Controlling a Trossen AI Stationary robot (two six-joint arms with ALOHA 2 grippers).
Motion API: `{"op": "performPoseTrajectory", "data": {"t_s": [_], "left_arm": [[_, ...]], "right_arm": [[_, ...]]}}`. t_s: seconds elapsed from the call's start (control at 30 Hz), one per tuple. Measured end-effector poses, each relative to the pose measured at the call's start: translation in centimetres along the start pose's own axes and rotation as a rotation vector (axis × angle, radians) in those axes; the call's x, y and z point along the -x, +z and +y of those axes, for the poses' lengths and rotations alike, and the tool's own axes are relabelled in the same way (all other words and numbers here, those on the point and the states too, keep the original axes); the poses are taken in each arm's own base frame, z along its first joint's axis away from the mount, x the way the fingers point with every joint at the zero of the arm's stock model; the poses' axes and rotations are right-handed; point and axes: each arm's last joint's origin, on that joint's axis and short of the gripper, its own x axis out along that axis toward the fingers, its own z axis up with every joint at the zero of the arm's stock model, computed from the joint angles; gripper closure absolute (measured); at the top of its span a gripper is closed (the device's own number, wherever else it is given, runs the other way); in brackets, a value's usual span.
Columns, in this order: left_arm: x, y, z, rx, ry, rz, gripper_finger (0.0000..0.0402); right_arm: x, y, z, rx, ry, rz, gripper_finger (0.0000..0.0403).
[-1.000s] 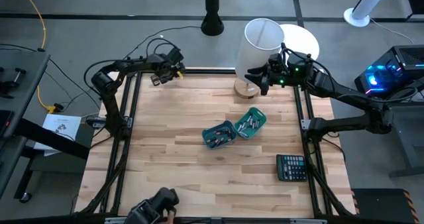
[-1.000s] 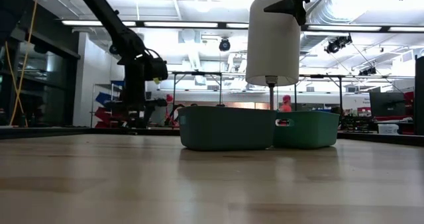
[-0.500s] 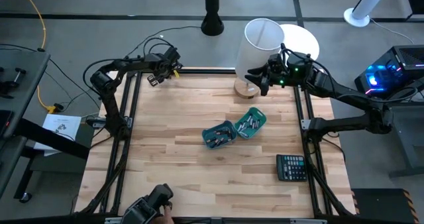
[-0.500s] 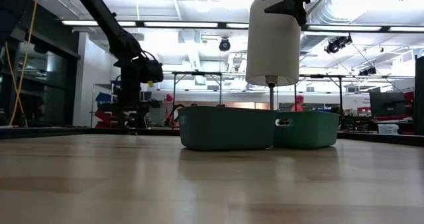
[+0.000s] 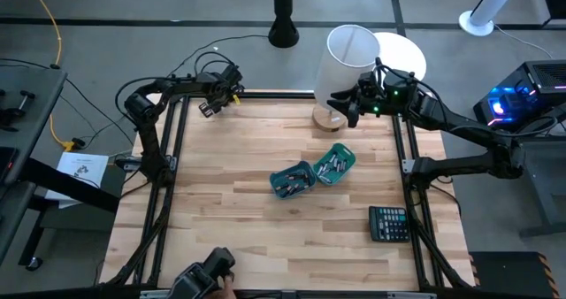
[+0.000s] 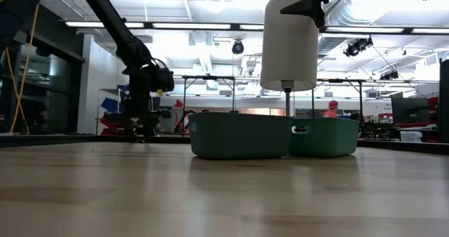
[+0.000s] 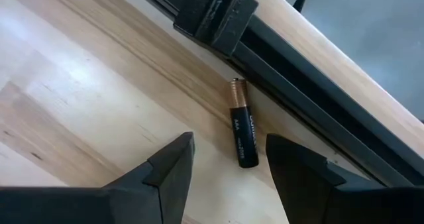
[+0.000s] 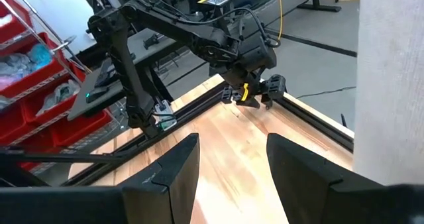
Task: Sort batteries
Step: Put the black battery into the blue bin
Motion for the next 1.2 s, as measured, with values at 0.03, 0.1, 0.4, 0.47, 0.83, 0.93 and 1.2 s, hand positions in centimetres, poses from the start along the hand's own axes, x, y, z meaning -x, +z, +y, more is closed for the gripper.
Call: {"op": "performPoseTrajectory", "data": {"t_s": [0.03,0.1,0.4,0.47,0.83,0.93,1.2], "left_arm": [[0.0,-0.1,0.0,-0.003,0.002,-0.005,0.0216],[0.0,-0.2,-0.1,-0.011,0.005,-0.020,0.0217],[0.0,0.2,0.2,-0.088,0.008,0.000,0.0369],[0.0,0.3,0.1,-0.120,-0.007,0.001,0.0385],[2.8,-0.7,-0.3,-0.523,-0.079,-0.005,0.0395],[4.5,-1.6,-0.3,-0.641,-0.104,-0.022,0.0396],[10.0,-7.6,-0.5,-1.108,-0.331,0.039,0.0396]], "right_arm": [[0.0,0.0,0.0,-0.004,-0.001,0.004,0.0231],[0.0,-0.1,0.0,-0.006,-0.003,0.010,0.0231],[0.0,-0.2,0.0,-0.009,-0.005,0.018,0.0231],[0.0,-0.2,0.0,-0.009,-0.005,0.018,0.0231],[0.0,-0.1,0.0,-0.049,0.002,0.013,0.0231],[0.0,0.0,0.1,-0.072,0.008,0.002,0.0231],[0.6,0.4,0.4,-0.068,0.035,-0.033,0.0231]]}}
